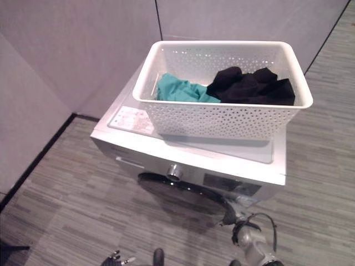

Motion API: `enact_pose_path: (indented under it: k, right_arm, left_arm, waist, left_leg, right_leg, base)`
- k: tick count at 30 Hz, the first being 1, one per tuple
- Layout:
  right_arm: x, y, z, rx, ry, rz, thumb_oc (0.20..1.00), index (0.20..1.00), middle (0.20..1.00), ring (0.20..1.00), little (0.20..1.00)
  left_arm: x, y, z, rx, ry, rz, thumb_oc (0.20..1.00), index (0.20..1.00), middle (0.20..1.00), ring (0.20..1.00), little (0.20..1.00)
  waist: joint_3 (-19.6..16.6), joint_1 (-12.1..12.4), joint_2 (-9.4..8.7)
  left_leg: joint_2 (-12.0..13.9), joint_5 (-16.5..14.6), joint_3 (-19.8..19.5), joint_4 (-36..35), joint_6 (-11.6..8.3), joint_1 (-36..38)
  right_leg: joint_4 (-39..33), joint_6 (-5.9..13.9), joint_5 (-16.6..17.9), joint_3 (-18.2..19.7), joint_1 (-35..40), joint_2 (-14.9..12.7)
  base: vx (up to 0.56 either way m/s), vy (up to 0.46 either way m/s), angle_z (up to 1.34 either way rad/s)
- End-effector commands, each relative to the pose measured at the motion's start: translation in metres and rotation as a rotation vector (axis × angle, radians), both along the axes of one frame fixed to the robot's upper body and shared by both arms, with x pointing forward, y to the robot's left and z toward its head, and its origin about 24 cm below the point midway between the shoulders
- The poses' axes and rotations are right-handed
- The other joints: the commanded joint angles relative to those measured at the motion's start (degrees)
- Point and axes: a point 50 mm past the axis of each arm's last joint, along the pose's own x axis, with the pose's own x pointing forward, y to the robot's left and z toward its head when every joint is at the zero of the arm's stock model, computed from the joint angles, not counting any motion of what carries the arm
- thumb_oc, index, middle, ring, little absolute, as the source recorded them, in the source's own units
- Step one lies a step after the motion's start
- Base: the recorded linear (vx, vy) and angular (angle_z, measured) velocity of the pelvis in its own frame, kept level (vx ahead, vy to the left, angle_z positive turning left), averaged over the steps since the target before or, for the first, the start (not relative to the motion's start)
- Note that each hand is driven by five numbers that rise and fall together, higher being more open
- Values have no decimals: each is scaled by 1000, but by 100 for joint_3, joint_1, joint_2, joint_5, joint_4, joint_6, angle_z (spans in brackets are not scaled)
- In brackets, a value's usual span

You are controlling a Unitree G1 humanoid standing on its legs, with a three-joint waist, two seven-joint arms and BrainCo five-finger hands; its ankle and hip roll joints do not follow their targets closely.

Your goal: Grab the laundry basket,head to the washer,open it,put in the laundry and shut it.

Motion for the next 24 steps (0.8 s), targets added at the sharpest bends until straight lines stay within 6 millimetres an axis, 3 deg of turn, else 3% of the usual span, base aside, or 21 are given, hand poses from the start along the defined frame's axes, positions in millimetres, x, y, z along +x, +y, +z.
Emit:
enact_pose_path:
  k: [1, 8, 10, 11, 14, 17, 18, 19, 20, 24]
  right_arm:
    - [43, 33, 26, 52, -160, 81, 1000, 1000, 1000, 1000, 1000]
    - [57, 78, 17, 155, -104, 120, 1000, 1000, 1000, 1000, 1000]
    - [58, 111, 10, 320, -20, 108, 1000, 1000, 1000, 1000, 1000]
    - [59, 112, 10, 323, -21, 108, 1000, 1000, 1000, 1000, 1000]
    - [57, 140, 8, 524, 89, 81, 1000, 1000, 1000, 1000, 1000]
    - [62, 153, 11, 549, 116, 104, 1000, 1000, 1000, 1000, 1000]
    - [63, 159, 13, 583, 132, 98, 583, 583, 583, 583, 583]
    - [64, 159, 13, 583, 131, 98, 583, 583, 583, 583, 583]
    - [63, 163, 13, 592, 140, 100, 200, 200, 200, 200, 200]
    - [62, 170, 14, 644, 151, 73, 200, 200, 200, 200, 200]
  left_arm:
    - [17, -10, 3, -17, -60, -16, 1000, 1000, 1000, 1000, 1000]
    - [39, -14, 13, -33, -159, -35, 1000, 1000, 1000, 1000, 1000]
    - [48, -17, 16, -33, -182, -60, 1000, 1000, 1000, 1000, 1000]
    - [48, -16, 17, -32, -183, -60, 1000, 1000, 1000, 1000, 1000]
    - [54, -16, 18, -24, -187, -87, 1000, 1000, 1000, 1000, 1000]
    - [57, -16, 17, -14, -184, -105, 1000, 1000, 1000, 1000, 1000]
    - [55, -16, 14, 4, -155, -111, 1000, 1000, 1000, 1000, 1000]
    - [55, -16, 14, 4, -157, -111, 1000, 1000, 1000, 1000, 1000]
    - [55, -16, 12, 12, -146, -117, 1000, 1000, 1000, 1000, 1000]
    - [54, -18, 9, 26, -126, -122, 1000, 1000, 1000, 1000, 1000]
  waist:
    - [-210, 397, -86]
    - [-50, 705, -72]
    - [46, 919, -47]
    - [41, 913, -57]
    - [131, 1168, -68]
    - [158, 1404, -93]
    - [116, 1508, -111]
    - [109, 1500, -111]
    - [89, 1540, -122]
    - [44, 1685, -146]
  left_leg:
    - [198, -460, 19, 25, 417, -18]
    - [67, -307, -297, 25, 471, -477]
    - [-10, -211, -480, 25, 482, -756]
    - [-13, -207, -487, 25, 482, -769]
    - [-94, -96, -705, 25, 481, -1070]
    - [-134, 8, -965, 25, 451, -1420]
    - [-148, 76, -1107, 25, 409, -1596]
    - [-147, 80, -1118, 25, 406, -1611]
    - [-147, 99, -1175, 25, 391, -1677]
    - [-152, 166, -1354, 25, 320, -1842]
  right_leg:
    - [858, 96, 103, -156, -648, -842]
    - [1039, 117, 120, -272, -891, -1038]
    - [1078, 122, 143, -360, -1013, -1092]
    - [1081, 123, 142, -367, -1021, -1095]
    - [1166, 124, 147, -517, -1174, -1169]
    - [1250, 123, 132, -709, -1319, -1242]
    - [1282, 125, 112, -835, -1364, -1246]
    - [1280, 125, 111, -850, -1367, -1243]
    - [1280, 127, 106, -909, -1366, -1247]
    - [1263, 127, 73, -1111, -1311, -1214]
  base:
    - [0, 0, 0]
    - [-51, 18, 7]
    - [-121, 5, 21]
    - [-106, 3, 18]
    - [-100, -17, 3]
    - [-88, -56, -2]
    - [-36, -55, -5]
    - [-24, -52, 8]
    - [-10, -30, 19]
    - [0, -34, 33]
